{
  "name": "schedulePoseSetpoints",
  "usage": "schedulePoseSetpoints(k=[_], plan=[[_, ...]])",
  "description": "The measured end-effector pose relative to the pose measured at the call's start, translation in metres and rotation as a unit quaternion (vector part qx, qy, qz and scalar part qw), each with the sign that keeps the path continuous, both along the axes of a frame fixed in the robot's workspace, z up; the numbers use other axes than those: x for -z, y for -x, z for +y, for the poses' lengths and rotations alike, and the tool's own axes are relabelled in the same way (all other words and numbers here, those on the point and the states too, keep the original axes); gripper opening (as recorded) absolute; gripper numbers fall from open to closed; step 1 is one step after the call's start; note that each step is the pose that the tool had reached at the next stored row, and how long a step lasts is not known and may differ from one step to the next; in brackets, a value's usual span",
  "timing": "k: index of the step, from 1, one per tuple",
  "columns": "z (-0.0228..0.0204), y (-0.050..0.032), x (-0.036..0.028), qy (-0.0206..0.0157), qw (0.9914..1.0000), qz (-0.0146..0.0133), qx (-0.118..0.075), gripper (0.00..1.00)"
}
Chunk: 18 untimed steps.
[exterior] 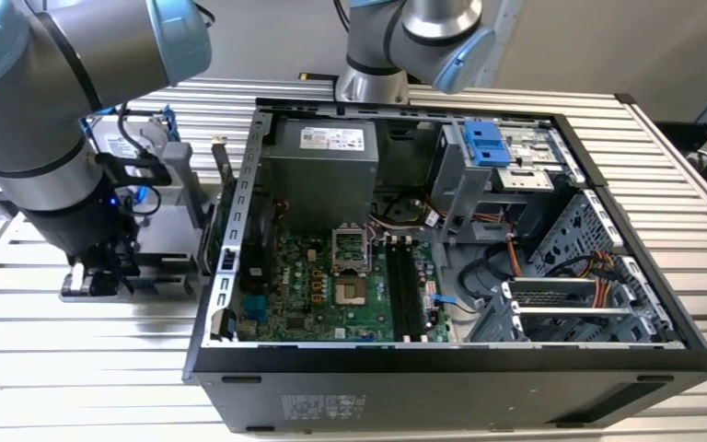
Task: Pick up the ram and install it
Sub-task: 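Pick up the ram and move it above insertion slot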
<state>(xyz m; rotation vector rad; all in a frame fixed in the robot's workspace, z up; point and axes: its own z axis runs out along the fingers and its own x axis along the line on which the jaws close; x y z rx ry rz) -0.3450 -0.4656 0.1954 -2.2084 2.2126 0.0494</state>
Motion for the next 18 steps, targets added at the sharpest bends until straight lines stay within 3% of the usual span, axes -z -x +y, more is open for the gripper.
schedulePoseSetpoints(k=[11,12,18], plan=[[-0.0013,0.0,-0.0001,0.0,1.0,0.0001,0.0,1.0],[-0.0013,0.0,0.0,0.0,1.0,0.0,0.0,0.0],[-0.0015,0.0,0.0,-0.0001,1.0,0.0,0.0,0.0]])
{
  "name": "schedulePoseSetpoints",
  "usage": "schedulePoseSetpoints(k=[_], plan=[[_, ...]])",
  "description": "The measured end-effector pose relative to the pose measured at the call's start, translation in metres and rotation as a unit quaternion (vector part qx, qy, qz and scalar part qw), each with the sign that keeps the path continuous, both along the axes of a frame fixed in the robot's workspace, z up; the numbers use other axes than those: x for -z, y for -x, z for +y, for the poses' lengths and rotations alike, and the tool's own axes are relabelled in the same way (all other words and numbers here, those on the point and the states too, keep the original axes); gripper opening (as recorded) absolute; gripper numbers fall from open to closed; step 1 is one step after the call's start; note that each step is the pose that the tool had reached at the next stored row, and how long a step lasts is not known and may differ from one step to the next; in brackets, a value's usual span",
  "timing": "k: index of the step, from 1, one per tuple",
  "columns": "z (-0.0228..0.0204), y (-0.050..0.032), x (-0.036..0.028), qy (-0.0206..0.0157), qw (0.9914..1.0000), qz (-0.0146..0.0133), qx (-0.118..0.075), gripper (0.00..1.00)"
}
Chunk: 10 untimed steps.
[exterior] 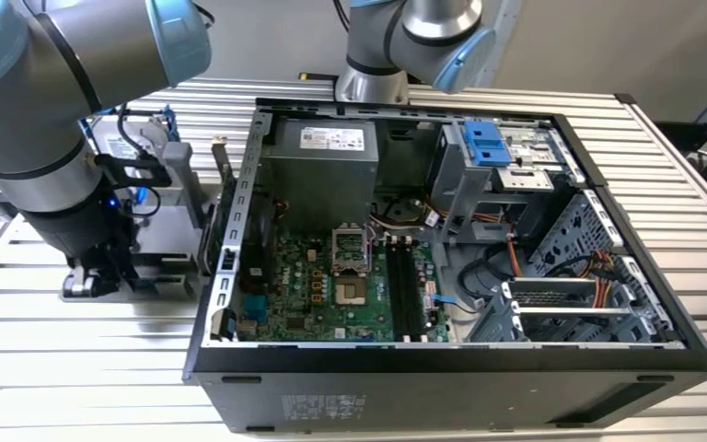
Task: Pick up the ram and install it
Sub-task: 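Pick up the ram and move it above insertion slot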
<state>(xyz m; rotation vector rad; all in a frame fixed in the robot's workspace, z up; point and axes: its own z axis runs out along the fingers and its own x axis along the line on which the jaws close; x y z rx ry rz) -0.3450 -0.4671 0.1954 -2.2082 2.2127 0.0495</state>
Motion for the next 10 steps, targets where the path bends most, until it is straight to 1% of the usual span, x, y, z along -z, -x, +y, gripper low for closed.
schedulePoseSetpoints(k=[10], plan=[[-0.0003,0.0,0.0,0.0001,1.0,0.0,0.0,0.0]])
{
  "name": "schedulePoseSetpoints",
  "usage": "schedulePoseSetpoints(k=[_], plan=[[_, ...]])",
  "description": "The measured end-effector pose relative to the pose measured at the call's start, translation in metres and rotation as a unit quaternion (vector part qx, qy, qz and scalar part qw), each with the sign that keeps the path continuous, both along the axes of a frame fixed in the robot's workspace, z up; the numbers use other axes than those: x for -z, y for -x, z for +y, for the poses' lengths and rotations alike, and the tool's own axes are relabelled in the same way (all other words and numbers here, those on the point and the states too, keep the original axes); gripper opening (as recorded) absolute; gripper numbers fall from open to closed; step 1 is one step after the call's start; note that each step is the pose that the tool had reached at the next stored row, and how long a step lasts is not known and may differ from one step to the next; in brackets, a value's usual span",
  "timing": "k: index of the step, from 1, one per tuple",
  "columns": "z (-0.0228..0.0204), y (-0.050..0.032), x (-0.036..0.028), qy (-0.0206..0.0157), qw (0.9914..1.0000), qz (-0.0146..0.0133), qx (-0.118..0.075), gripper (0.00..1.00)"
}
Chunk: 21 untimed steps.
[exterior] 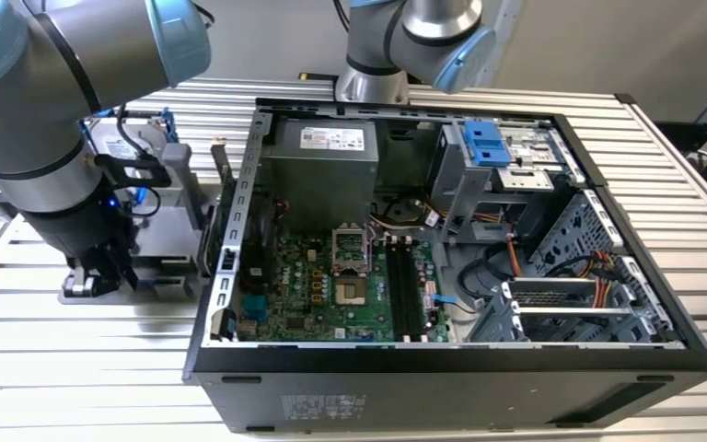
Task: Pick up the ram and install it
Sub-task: 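Pick up the ram and move it above insertion slot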
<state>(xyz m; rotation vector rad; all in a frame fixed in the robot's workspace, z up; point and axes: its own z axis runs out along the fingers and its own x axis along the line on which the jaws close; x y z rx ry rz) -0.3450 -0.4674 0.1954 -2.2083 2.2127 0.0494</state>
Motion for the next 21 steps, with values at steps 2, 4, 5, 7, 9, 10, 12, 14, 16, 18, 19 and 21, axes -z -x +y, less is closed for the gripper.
schedulePoseSetpoints(k=[2,4,5,7,9,10,12,14,16,18,19,21], plan=[[-0.0001,0.0,0.0,0.0,1.0,0.0,0.0,0.0],[-0.0001,0.0,0.0,0.0,1.0,0.0,0.0,0.0],[-0.0002,0.0,0.0,0.0,1.0,0.0,0.0,0.0],[-0.0004,0.0,0.0,0.0,1.0,0.0,0.0,0.0],[-0.0004,0.0,0.0,0.0,1.0,0.0,0.0,0.0],[-0.0004,0.0,0.0,0.0,1.0,0.0,0.0,0.0],[-0.0005,0.0,0.0,0.0,1.0,0.0,0.0,0.0],[-0.0006,0.0,0.0,0.0,1.0,0.0,0.0,0.0],[-0.0006,0.0,0.0,0.0,1.0,0.0,0.0,0.0],[-0.0007,0.0001,-0.0013,0.0,1.0,0.0,0.0,0.0],[-0.0007,0.0,-0.003,0.0,1.0,0.0,0.0,0.0],[-0.0006,0.0,-0.0081,0.0001,1.0,0.0001,0.0,0.0]])
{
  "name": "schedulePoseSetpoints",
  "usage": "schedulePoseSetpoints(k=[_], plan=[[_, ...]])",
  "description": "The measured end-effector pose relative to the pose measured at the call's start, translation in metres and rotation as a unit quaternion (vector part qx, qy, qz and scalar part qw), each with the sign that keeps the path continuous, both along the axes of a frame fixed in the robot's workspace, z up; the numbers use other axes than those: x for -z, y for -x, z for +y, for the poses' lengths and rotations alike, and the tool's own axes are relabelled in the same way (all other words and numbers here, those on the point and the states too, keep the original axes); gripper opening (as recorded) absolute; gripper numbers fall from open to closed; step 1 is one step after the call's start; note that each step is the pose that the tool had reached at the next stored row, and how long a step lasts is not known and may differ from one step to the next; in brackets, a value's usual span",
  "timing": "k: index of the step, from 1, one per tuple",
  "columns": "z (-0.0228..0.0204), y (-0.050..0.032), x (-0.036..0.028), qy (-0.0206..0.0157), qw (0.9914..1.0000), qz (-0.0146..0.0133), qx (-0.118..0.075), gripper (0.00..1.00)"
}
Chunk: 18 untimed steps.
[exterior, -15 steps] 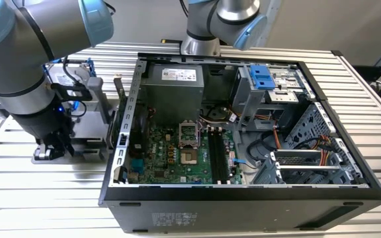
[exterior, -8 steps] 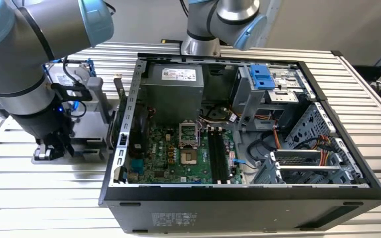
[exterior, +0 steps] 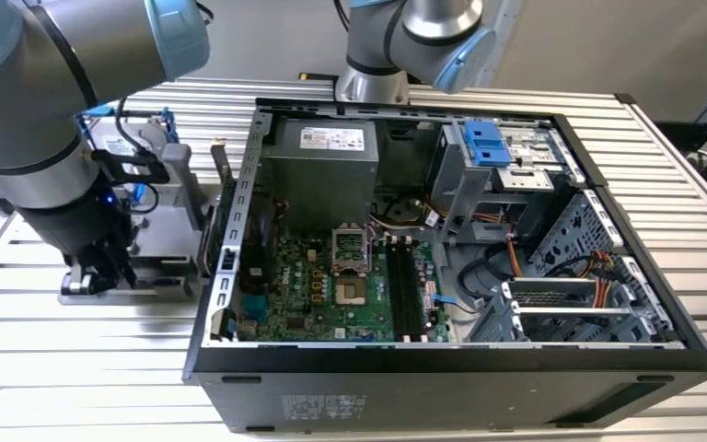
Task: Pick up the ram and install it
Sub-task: 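Pick up the ram and move it above insertion slot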
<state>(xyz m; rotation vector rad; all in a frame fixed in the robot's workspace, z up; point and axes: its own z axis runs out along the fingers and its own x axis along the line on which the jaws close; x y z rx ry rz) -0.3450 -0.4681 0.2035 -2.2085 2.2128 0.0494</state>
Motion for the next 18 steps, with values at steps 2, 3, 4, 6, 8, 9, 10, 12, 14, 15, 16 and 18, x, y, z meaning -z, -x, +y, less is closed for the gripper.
schedulePoseSetpoints(k=[2,3,4,6,8,9,10,12,14,15,16,18], plan=[[0.0,0.0,-0.0052,-0.0001,1.0,-0.0001,0.0,0.0],[0.0001,0.0,-0.0079,-0.0001,1.0,-0.0001,0.0,0.0],[0.0,0.0,-0.0104,0.0,1.0,-0.0001,0.0,0.0],[0.0,0.0,-0.0153,0.0,1.0,0.0,0.0,0.0],[0.0,0.0,-0.0197,0.0,1.0,-0.0001,0.0,0.0],[0.0,0.0,-0.0219,0.0,1.0,-0.0001,0.0,0.0],[0.0,0.0,-0.0234,-0.0001,1.0,0.0,0.0,0.0],[0.0,0.0,-0.0261,-0.0001,1.0,-0.0001,0.0,0.0],[0.0,0.0,-0.0284,-0.0001,1.0,-0.0001,0.0,0.0],[0.0,0.0,-0.0294,-0.0001,1.0,-0.0001,0.0,0.0],[0.0,0.0,-0.0306,-0.0001,1.0,-0.0001,0.0,0.0],[0.0,0.0,-0.0337,-0.0001,1.0,-0.0001,0.0,0.0]])
